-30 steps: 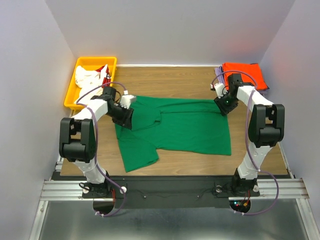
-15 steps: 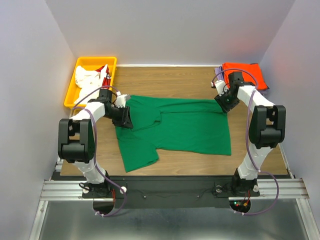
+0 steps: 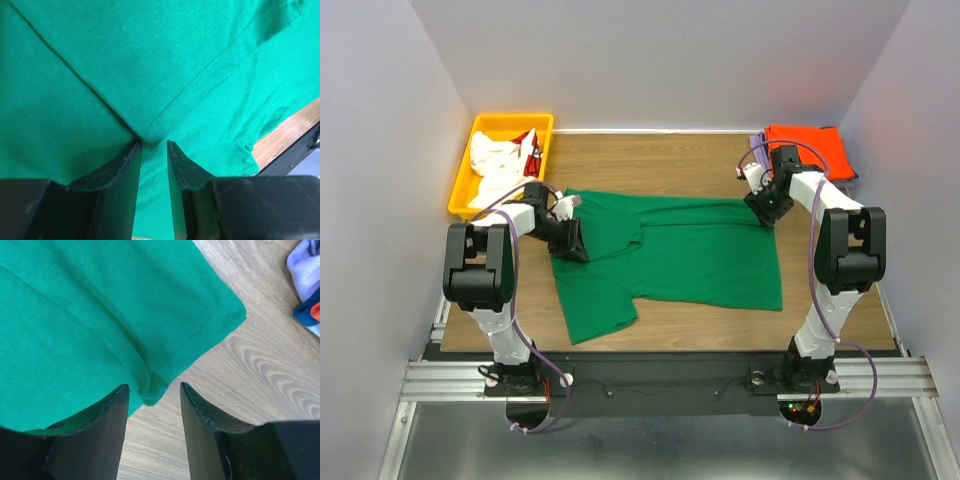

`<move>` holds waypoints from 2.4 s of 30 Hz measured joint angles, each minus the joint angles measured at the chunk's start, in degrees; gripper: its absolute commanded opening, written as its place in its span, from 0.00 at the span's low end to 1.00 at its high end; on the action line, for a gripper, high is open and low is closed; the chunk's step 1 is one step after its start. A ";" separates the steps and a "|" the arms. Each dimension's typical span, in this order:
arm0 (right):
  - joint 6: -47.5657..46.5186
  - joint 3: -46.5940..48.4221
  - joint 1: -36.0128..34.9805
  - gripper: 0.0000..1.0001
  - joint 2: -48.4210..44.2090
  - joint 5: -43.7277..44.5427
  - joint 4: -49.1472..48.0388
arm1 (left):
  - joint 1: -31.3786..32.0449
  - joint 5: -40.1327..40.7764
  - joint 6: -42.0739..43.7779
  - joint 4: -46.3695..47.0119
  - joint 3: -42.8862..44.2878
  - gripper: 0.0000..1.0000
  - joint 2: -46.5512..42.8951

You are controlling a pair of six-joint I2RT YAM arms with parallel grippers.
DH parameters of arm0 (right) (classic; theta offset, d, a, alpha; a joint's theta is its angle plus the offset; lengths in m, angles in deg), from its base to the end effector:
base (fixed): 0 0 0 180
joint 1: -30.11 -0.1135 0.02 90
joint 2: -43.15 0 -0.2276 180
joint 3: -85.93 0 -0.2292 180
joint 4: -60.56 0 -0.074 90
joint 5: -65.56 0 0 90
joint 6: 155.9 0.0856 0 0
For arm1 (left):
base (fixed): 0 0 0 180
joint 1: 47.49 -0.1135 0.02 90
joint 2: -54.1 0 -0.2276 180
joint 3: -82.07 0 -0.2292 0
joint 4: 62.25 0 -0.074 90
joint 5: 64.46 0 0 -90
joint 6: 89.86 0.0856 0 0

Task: Fold and stack the t-shirts
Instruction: Fold the tshirt

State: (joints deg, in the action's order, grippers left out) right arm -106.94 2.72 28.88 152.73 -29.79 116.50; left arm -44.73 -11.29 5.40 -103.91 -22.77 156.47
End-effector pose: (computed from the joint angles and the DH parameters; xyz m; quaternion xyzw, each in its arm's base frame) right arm 0.3773 0.0161 0.1288 -0.3620 0.9126 -0.0196 0.1890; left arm 0.3211 -0.0669 0.0981 0.1230 0.9264 -0.3067 0.1807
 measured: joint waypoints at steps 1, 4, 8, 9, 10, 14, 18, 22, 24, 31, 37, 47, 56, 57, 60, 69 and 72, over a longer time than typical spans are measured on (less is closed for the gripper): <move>-0.11 0.00 0.00 0.51 0.00 0.00 -0.09 | 0.00 0.07 -0.13 0.11 0.00 0.38 0.00; -0.22 0.00 0.00 0.50 0.02 0.00 -0.48 | -0.02 -0.04 -0.39 0.17 0.02 0.36 0.13; -0.48 0.00 0.00 0.49 0.09 0.00 -0.70 | -0.15 -0.39 -0.66 0.55 0.04 0.22 0.55; -0.61 0.00 0.00 0.49 0.11 0.00 -0.76 | -0.20 -0.44 -0.72 0.63 0.04 0.18 0.66; -0.74 0.00 0.00 0.49 0.11 0.02 -0.76 | -0.24 -0.44 -0.66 0.70 0.02 0.15 0.70; -1.33 0.00 0.00 0.47 0.11 0.26 -0.90 | -0.24 -0.68 -0.72 1.01 0.02 0.01 0.76; -1.62 0.00 0.00 0.47 0.11 0.44 -0.96 | -0.26 -0.87 -0.57 1.03 0.02 0.00 0.76; -1.86 -0.09 0.00 0.48 0.11 0.42 -0.98 | -0.26 -1.33 -0.55 1.01 0.04 0.00 0.76; -2.27 -0.35 -0.02 0.48 0.11 0.42 -1.11 | -0.28 -1.73 -0.42 0.98 0.02 0.00 0.74; -3.37 -2.10 -0.04 0.31 0.63 0.44 -0.98 | -0.87 -3.21 0.31 0.07 0.04 0.00 0.28; -4.28 -2.67 -0.04 0.09 0.79 0.48 -0.98 | -1.90 -4.68 1.44 -1.27 0.04 0.00 -1.51; -5.79 -2.67 -0.04 0.01 0.79 0.66 -0.98 | -5.66 -6.10 5.31 -6.71 1.60 0.00 -2.40; -7.13 -2.67 -0.35 0.01 0.02 1.09 -0.98 | -6.95 -6.27 8.63 -11.61 6.67 0.00 -2.86; -7.28 -2.67 -0.35 0.01 -0.24 1.16 -0.96 | -7.19 -6.29 9.16 -12.31 7.43 0.00 -2.86; -7.48 -2.60 -0.35 0.01 -1.31 1.57 -0.96 | -8.11 -6.56 9.99 -13.57 8.31 0.00 -2.86; -7.45 -1.53 -0.35 0.01 -2.27 1.68 -0.92 | -10.69 -10.54 12.48 -19.21 12.87 0.00 -2.47; -7.74 -1.86 -0.35 0.01 -3.13 1.22 -0.98 | -11.23 -10.95 13.07 -19.61 13.60 0.00 -2.43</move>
State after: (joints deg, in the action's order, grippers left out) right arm -114.68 0.87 28.53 149.61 -28.56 115.52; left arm -55.96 -22.25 18.47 -123.51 -9.18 154.04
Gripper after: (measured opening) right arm 0.034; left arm 0.076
